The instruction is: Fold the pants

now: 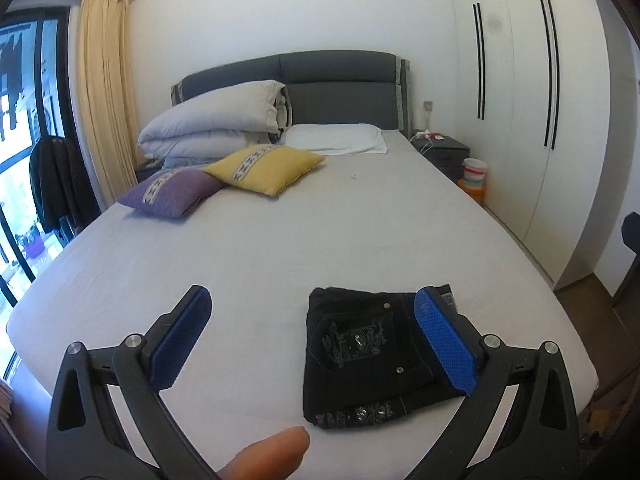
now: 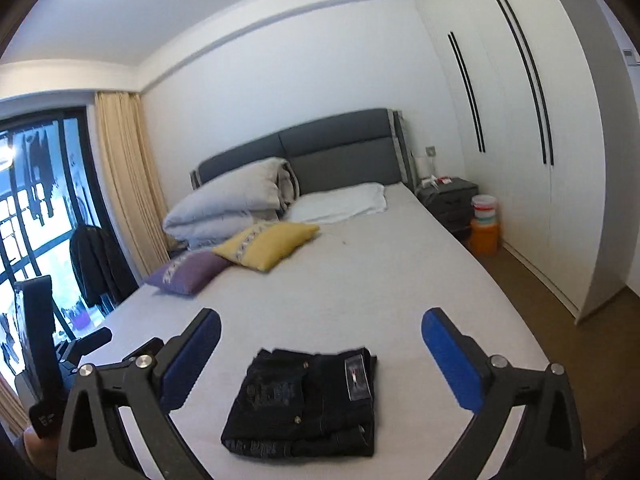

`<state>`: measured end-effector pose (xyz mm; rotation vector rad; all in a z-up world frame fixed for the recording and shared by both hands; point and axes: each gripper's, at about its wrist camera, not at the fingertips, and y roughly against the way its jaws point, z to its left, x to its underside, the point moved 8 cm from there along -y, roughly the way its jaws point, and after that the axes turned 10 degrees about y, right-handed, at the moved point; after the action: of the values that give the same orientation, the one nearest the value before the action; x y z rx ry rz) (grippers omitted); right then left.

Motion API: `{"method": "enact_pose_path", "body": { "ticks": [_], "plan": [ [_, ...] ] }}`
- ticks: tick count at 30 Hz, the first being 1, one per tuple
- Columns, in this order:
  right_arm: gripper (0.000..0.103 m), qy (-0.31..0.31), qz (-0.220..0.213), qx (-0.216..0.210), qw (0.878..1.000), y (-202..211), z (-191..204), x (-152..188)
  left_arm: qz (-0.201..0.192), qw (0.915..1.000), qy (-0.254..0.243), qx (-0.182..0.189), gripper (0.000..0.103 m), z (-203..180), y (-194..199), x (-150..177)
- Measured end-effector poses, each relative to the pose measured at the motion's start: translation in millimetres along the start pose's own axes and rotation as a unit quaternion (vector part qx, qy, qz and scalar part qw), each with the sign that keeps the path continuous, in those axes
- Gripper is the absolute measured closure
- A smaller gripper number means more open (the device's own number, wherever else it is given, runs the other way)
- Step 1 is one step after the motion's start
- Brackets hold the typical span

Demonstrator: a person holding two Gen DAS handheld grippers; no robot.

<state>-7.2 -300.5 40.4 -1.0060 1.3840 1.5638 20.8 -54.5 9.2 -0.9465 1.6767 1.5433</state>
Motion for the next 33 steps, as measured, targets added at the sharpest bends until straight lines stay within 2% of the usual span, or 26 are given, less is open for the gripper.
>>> {"method": "enact_pose_path", "body": {
  "ticks": [7, 13, 33],
  "plan": [
    [0.0, 0.062, 0.062, 0.046, 0.995, 5, 18, 15, 0.035, 0.9993, 0.016, -0.004, 0.0, -5, -2, 12],
    [0.0, 0.06, 0.096, 0.048, 0.992, -2, 22, 33, 0.052, 0.9985, 0.018, -0.008, 0.0, -3, -17, 25],
    [0.0, 0.053, 0.121, 0.041, 0.99, -10, 22, 50, 0.076, 0.9968, 0.022, -0.013, 0.0, 3, -31, 36]
  ]
}}
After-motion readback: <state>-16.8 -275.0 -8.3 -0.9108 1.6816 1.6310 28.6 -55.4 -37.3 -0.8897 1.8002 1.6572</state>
